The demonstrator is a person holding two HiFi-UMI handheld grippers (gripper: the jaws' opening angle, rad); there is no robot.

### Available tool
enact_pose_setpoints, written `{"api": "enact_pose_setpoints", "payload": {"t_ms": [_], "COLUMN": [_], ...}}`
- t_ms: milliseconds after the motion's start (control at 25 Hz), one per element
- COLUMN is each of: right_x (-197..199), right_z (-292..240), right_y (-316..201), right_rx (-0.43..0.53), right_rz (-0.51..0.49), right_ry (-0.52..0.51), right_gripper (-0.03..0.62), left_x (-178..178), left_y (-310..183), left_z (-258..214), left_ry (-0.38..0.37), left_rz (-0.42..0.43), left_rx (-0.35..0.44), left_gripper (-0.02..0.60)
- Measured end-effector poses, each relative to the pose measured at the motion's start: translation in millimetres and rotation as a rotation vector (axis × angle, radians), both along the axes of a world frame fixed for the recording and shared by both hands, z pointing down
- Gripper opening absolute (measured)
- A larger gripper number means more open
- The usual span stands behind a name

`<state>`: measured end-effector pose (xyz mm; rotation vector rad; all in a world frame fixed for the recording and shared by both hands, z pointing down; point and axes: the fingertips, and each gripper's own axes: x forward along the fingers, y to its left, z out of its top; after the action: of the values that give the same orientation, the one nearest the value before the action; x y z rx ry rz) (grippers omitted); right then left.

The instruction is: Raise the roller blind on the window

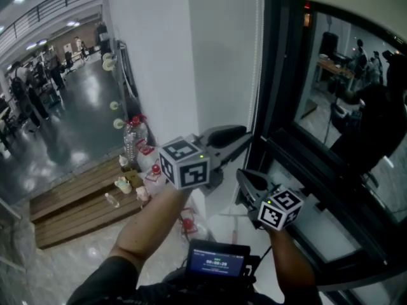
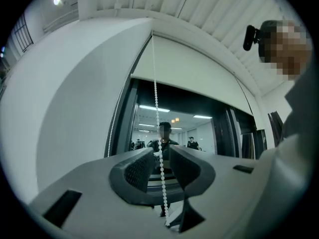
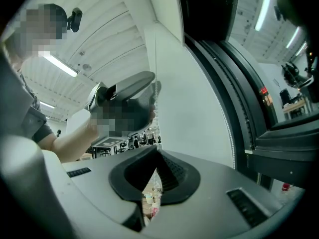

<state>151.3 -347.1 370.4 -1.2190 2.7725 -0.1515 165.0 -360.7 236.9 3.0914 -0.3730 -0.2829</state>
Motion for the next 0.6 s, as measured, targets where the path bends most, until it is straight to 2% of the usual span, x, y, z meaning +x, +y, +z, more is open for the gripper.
{"api": "enact_pose_setpoints", "payload": {"t_ms": [80,120,200,360,600], "right_x": [-0.5,-1.0,-1.6,-0.9,-1.2], "right_z": [0.5,0.4,0.0,0.5,0.0], "right_y": [0.4,0.7,1.4,1.7,2.0], "right_rx": [0.000,0.000,-0.002,-0.008,-0.010], "right_rz": [0.000,0.001,0.006,0.008,0.007], "right_ry": [-0.004,-0.005,-0.005,-0.013,-0.020], "right_gripper": [0.014,0.014,0.014,0.014,0.014], "left_x": [4.2,5.8,7.8,5.2,4.8], "left_y": [-3.5,-4.9,-4.3,-5.0,1.4], "left_z": [-6.4,-7.9,-8.6,-6.7,-6.4], "left_ry": [-0.003,-0.005,-0.006,0.029,0.034], "left_rz": [-0.009,-0.014,-0.011,-0.019,-0.030], "left_rx": [0.006,0.008,0.018,0.026,0.068], "left_gripper": [0.085,0.024,0.002,0.000,0.000]}}
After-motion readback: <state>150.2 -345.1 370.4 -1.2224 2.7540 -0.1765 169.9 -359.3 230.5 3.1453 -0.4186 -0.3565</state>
